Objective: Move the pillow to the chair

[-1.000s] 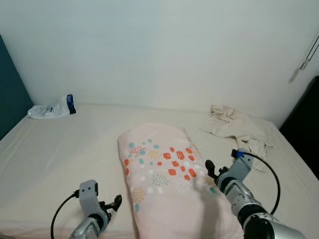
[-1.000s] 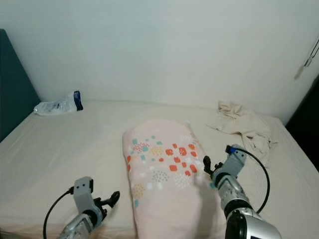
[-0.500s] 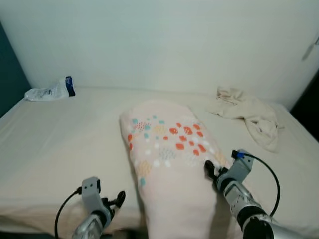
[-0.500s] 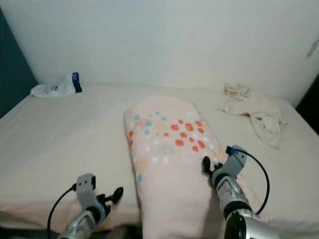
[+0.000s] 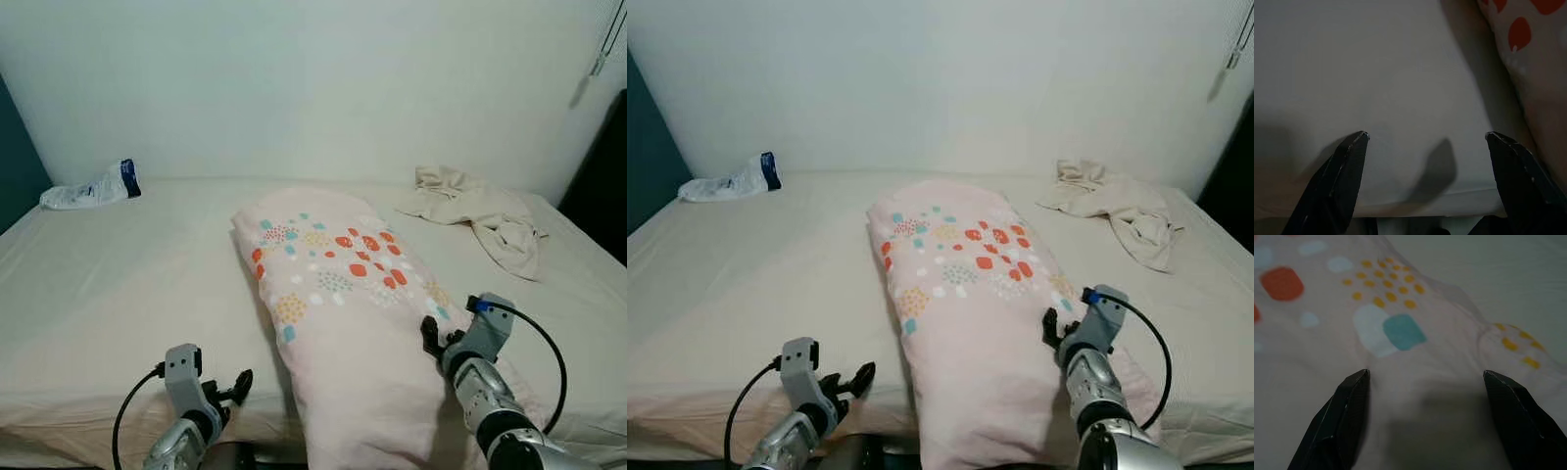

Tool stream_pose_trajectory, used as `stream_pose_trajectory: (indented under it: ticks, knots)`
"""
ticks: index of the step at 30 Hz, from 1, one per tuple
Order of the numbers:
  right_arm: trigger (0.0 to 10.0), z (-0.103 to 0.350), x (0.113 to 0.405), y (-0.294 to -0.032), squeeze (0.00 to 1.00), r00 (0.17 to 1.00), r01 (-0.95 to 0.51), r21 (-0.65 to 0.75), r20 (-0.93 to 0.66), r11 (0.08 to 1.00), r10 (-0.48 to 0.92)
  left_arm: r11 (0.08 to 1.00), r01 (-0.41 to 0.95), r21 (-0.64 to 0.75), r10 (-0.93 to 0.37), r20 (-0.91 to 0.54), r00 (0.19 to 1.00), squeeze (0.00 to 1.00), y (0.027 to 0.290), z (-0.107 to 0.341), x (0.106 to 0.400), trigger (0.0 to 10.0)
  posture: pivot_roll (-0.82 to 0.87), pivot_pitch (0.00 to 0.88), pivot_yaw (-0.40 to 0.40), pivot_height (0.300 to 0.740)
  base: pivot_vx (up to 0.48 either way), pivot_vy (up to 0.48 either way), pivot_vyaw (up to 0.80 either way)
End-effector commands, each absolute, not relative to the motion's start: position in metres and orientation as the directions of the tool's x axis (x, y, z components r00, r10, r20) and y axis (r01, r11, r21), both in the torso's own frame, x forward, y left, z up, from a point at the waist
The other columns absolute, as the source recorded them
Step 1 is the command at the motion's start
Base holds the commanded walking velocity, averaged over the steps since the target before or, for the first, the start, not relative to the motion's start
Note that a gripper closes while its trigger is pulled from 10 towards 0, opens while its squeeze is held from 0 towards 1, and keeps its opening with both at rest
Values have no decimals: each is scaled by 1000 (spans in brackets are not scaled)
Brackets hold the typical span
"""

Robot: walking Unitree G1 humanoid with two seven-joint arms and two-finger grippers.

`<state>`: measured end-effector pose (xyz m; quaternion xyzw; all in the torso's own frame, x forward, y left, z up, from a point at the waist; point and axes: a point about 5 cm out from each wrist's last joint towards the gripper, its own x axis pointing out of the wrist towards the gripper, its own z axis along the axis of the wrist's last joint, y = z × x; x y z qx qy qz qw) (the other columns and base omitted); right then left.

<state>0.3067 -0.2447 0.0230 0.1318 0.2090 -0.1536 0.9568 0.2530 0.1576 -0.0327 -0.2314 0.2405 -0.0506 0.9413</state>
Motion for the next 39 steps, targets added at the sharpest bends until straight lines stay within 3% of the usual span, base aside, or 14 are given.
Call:
stream_pose_trajectory:
  ticks: [1, 7, 11, 15, 21, 24, 25, 29, 39]
  knots:
    - [10000, 5, 292, -245, 0, 812, 378, 137, -524, 916, -257, 875, -42, -482, -224, -480, 848, 0, 154, -43, 241, 10000, 96, 2, -19, 545, 0, 0, 0]
    - [10000, 2, 289, -243, 0, 802, 352, 54, -532, 934, -271, 744, -86, -662, -259, -404, 877, 0, 154, -38, 246, 10000, 92, 10, -13, 545, 0, 0, 0]
    - [10000, -1, 287, -239, 0, 796, 335, 24, -541, 942, -270, 487, -1, -874, -298, -167, 940, 0, 164, -17, 261, 10000, 98, 14, -16, 545, 0, 0, 0]
    - [10000, -3, 286, -238, 0, 795, 333, 25, -545, 943, -266, 392, 110, -913, -351, -39, 935, 0, 166, -6, 264, 10000, 101, 17, -16, 545, 0, 0, 0]
    - [10000, -4, 286, -234, 0, 796, 323, 27, -548, 946, -256, 294, 232, -927, -476, 69, 877, 0, 149, 1, 260, 10000, 98, 21, -12, 545, 0, 0, 0]
    - [10000, -4, 286, -234, 0, 796, 321, 27, -549, 947, -255, 279, 252, -927, -501, 84, 861, 0, 143, 2, 259, 10000, 99, 21, -14, 545, 0, 0, 0]
    - [10000, -4, 286, -233, 0, 796, 320, 27, -550, 947, -253, 271, 291, -917, -561, 96, 822, 0, 126, 4, 258, 10000, 97, 23, -13, 545, 0, 0, 0]
    - [10000, -4, 286, -233, 0, 796, 319, 27, -550, 948, -252, 302, 312, -901, -614, 67, 786, 0, 103, 6, 259, 10000, 94, 26, -14, 545, 0, 0, 0]
    - [10000, -4, 286, -234, 0, 796, 318, 24, -550, 948, -253, 318, 354, -880, -689, 41, 723, 0, 69, 15, 260, 10000, 89, 29, -14, 545, 0, 0, 0]
